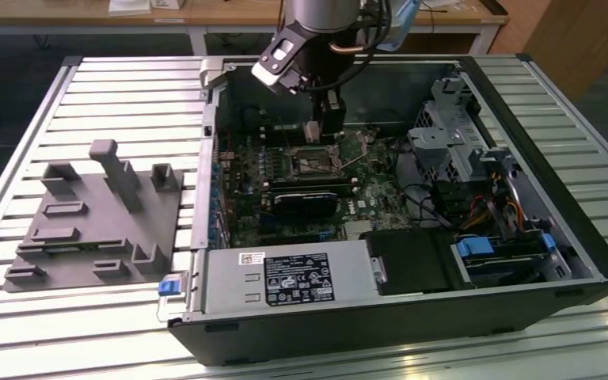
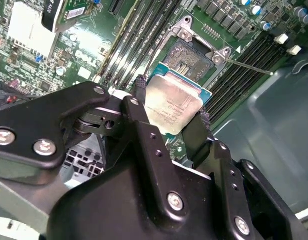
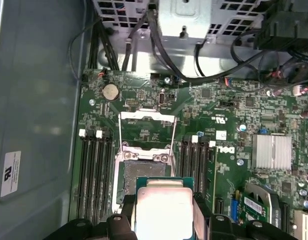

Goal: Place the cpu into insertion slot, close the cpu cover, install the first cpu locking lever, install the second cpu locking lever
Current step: 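Place the cpu into insertion slot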

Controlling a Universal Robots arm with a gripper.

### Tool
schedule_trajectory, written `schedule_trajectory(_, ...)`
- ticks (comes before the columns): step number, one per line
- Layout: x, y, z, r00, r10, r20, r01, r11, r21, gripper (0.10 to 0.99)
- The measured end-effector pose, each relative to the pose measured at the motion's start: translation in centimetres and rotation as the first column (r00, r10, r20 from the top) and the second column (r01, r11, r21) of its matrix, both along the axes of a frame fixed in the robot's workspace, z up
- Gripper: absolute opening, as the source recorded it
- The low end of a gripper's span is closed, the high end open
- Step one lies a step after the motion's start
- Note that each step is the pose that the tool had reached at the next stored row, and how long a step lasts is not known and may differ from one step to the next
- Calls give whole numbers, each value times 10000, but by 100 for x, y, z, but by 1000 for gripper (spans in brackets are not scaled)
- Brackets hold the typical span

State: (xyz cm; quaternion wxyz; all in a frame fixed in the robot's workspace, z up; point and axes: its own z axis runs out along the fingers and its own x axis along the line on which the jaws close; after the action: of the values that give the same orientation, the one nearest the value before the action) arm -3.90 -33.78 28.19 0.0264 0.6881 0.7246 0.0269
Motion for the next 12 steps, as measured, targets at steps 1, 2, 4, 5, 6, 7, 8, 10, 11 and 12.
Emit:
schedule_trajectory(1,0,4,-15,10000,4,0,-4,10000,3,537)
schedule_trajectory(2,0,11,-28,10000,4,0,-4,10000,2,537)
schedule_trajectory(4,1,18,-46,10000,5,1,-5,10000,2,537)
schedule_trajectory(5,1,18,-50,10000,5,0,-5,10000,2,537)
schedule_trajectory(6,1,18,-52,10000,5,0,-5,10000,1,537)
schedule_trajectory(7,1,18,-56,10000,4,-1,-4,10000,1,537)
schedule_trajectory(8,1,18,-61,10000,4,1,-4,10000,3,537)
schedule_trajectory(10,1,18,-69,10000,4,0,-4,10000,1,537)
schedule_trajectory(11,1,18,-71,10000,3,-1,-3,10000,0,537)
schedule_trajectory(12,1,18,-74,10000,4,-1,-4,10000,0,537)
